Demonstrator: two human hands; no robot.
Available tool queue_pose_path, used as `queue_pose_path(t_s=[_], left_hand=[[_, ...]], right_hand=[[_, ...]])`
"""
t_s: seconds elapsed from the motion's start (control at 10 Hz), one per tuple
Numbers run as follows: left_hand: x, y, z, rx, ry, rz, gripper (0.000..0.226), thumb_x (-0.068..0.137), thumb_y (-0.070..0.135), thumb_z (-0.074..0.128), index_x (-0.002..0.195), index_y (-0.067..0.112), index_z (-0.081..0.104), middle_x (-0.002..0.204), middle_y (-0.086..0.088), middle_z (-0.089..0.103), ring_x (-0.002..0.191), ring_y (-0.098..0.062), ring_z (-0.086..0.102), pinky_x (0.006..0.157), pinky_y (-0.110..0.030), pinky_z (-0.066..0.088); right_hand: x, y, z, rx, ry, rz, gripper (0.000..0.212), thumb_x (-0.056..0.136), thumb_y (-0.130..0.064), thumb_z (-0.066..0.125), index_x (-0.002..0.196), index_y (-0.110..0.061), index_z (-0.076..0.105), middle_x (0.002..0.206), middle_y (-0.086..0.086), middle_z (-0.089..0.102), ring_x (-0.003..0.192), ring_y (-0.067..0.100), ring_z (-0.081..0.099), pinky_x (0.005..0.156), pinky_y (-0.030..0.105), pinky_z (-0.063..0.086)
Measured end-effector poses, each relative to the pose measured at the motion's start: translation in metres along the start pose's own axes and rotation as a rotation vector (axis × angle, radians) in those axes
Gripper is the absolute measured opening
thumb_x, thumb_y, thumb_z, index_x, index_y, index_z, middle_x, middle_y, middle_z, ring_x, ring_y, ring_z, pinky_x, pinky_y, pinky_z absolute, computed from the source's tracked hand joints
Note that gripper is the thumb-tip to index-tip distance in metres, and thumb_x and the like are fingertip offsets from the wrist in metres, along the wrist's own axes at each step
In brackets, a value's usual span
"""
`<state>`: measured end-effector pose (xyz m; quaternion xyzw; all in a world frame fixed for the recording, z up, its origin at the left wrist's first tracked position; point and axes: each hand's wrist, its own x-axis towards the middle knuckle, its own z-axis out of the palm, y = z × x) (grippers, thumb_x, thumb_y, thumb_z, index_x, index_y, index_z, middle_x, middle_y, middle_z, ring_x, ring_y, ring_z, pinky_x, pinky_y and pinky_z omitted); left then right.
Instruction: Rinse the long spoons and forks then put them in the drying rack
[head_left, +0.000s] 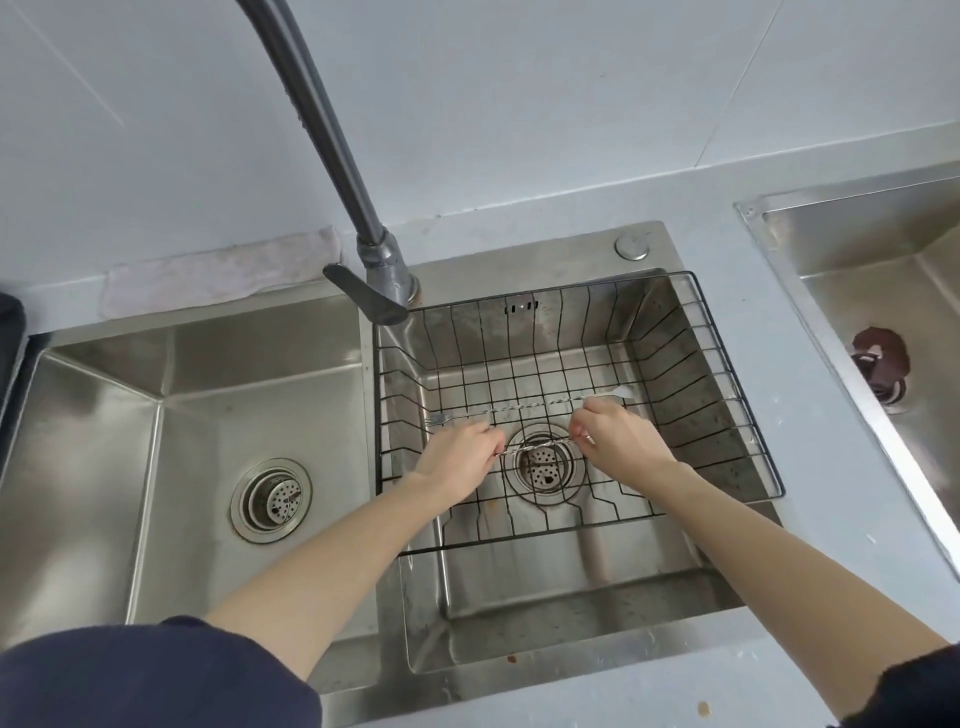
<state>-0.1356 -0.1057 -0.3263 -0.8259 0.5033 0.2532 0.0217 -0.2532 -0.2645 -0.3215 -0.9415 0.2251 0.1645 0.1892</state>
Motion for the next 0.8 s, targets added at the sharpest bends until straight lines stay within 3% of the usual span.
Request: queue_pose_path(t_s=[0.5,0.8], left_hand=[[-0.005,0.001,0.000,0.034,0.015,0.002,0.023,0.094,0.011,0.042,0.115,0.011,0.052,0.118,-0.005,0.059,0.112,-0.023,0.052,0.088,-0.037,0.051],[-0.030,-0.007,-0.026,0.106,0.183,0.008,0.042,0.096,0.017,0.042,0.137,0.014,0.038,0.143,-0.004,0.043,0.134,-0.021,0.036,0.112,-0.038,0.029]], right_hand=[[-0.003,-0.008,-0.002,-0.055,-0.084,0.046,0.018,0.092,-0.015,0.046,0.101,-0.011,0.061,0.113,0.007,0.056,0.117,0.025,0.044,0.082,0.042,0.049],[-0.006,-0.037,-0.026,-0.076,-0.074,0.007,0.035,0.093,-0.026,0.049,0.126,-0.014,0.050,0.131,0.010,0.051,0.123,0.029,0.046,0.098,0.041,0.041]])
